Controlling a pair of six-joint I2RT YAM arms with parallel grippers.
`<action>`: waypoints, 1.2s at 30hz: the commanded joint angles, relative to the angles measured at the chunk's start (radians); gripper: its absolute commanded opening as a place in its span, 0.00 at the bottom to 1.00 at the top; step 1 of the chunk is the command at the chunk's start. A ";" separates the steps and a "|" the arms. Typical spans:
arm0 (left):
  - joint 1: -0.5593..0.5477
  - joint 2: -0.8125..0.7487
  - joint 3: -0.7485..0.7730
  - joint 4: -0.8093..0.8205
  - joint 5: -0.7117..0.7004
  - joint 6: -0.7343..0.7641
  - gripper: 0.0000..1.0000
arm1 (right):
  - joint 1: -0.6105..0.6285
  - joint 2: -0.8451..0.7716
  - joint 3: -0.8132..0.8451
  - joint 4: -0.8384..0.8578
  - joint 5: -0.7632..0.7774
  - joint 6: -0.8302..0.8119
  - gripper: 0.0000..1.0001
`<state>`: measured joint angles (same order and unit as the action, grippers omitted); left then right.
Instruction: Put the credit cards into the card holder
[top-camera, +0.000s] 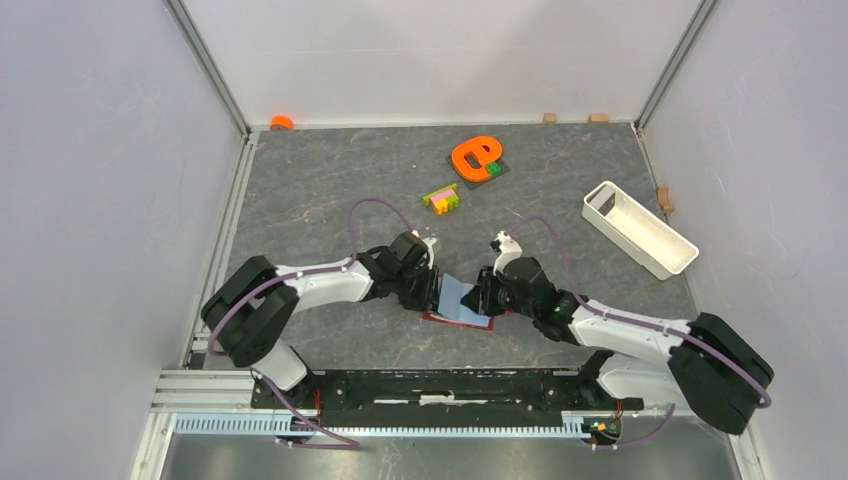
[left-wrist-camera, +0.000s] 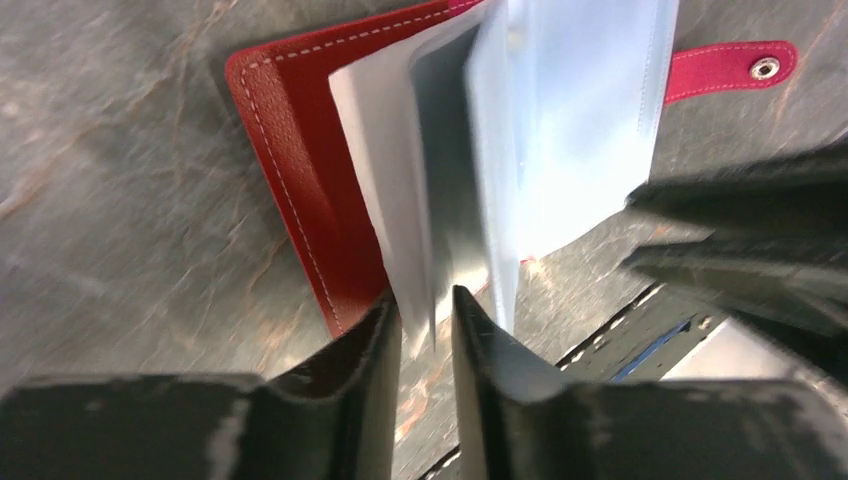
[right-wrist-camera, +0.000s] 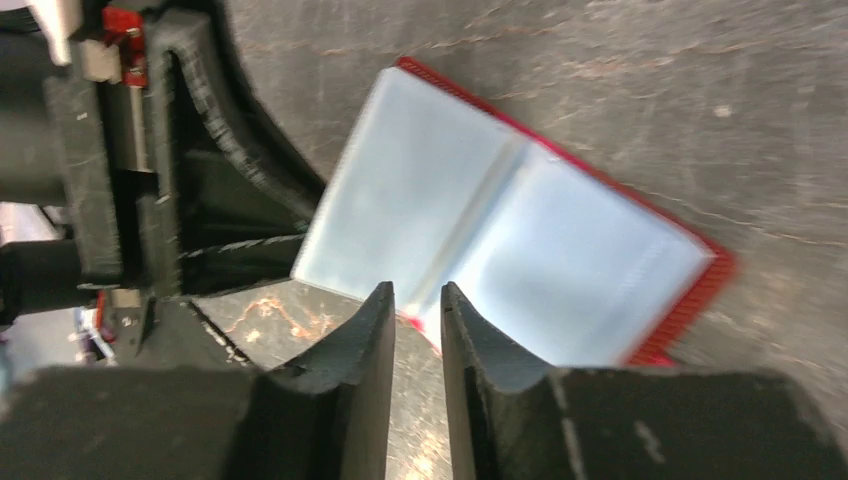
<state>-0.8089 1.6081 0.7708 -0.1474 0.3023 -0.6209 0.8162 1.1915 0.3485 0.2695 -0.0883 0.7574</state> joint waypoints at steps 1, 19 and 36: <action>0.009 -0.123 0.002 -0.137 -0.082 0.042 0.41 | -0.004 -0.109 0.128 -0.255 0.170 -0.097 0.31; 0.174 -0.398 0.392 -0.637 -0.130 0.294 0.91 | -0.542 -0.070 0.611 -0.797 0.367 -0.456 0.82; 0.321 -0.438 0.298 -0.426 -0.378 0.401 1.00 | -0.961 0.436 0.880 -0.627 0.187 -0.496 0.98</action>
<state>-0.4927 1.1702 1.0824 -0.6182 -0.0311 -0.2829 -0.1165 1.5421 1.1427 -0.4248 0.1658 0.2672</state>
